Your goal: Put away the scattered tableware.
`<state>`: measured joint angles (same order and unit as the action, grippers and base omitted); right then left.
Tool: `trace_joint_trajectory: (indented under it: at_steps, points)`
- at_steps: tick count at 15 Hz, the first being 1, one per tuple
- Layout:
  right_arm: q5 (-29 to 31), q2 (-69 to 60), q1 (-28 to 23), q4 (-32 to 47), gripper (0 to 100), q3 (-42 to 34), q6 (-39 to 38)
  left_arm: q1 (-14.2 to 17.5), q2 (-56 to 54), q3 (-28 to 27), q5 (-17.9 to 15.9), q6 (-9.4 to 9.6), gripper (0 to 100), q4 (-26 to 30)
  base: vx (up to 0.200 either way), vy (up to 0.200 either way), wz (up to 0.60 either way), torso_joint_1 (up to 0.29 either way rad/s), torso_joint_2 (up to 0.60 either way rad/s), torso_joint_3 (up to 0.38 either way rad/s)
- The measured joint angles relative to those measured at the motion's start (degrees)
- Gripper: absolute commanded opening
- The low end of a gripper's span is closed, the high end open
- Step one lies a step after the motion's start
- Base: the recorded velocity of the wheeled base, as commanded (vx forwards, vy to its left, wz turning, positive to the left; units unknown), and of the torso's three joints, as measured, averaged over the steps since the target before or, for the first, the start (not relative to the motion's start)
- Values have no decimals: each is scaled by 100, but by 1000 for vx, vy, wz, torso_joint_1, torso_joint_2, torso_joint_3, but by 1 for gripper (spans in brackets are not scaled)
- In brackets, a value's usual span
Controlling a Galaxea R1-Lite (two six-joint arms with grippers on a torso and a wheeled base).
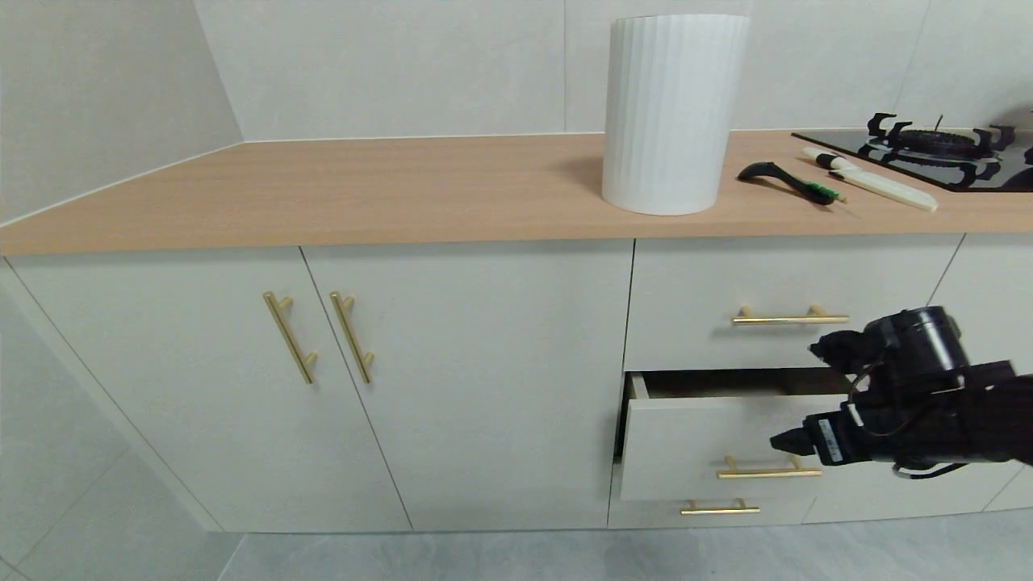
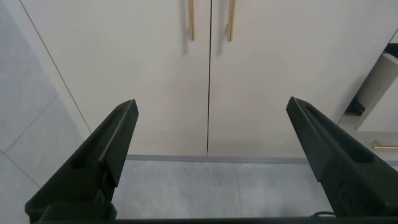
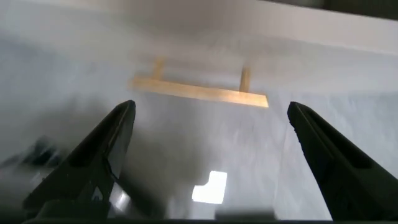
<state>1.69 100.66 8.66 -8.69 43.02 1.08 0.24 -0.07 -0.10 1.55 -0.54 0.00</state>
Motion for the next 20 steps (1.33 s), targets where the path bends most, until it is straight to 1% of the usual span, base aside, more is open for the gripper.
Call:
trace_joint_trajectory:
  at_steps: [1, 2, 3, 5, 9, 11, 13, 20]
  points:
    - [-85, -518, 11, 750, 100, 229, -11, 0, 0, 0, 0, 0, 100, 0, 0, 0, 0, 0, 0, 0]
    - [-127, -918, 21, 1118, 100, 427, -20, 0, 0, 0, 0, 2, 100, 0, 0, 0, 0, 0, 0, 0]
    - [-143, -1141, 21, 1120, 100, 521, -27, 0, 0, 0, 0, 2, 100, 0, 0, 0, 0, 0, 0, 0]
    - [-143, -1163, 24, 717, 100, 592, -108, 0, 0, 0, 0, 0, 100, 0, 0, 0, 0, 0, 0, 0]
    - [-72, -284, 29, -375, 100, 574, -475, 0, 0, 0, 0, 0, 100, 0, 0, 0, 0, 0, 0, 0]
    - [95, 119, 29, -837, 100, 562, -744, 0, 0, 0, 1, 2, 100, 0, 0, 0, 0, 0, 0, 0]
    - [279, 457, 49, -1193, 100, 553, -844, 0, 0, 0, 0, 2, 100, 0, 0, 0, 0, 0, 0, 0]
    - [646, 1239, 165, -1897, 100, 560, -883, -4, 0, 0, 0, -1, 100, 0, 0, 0, 0, 0, 0, 0]
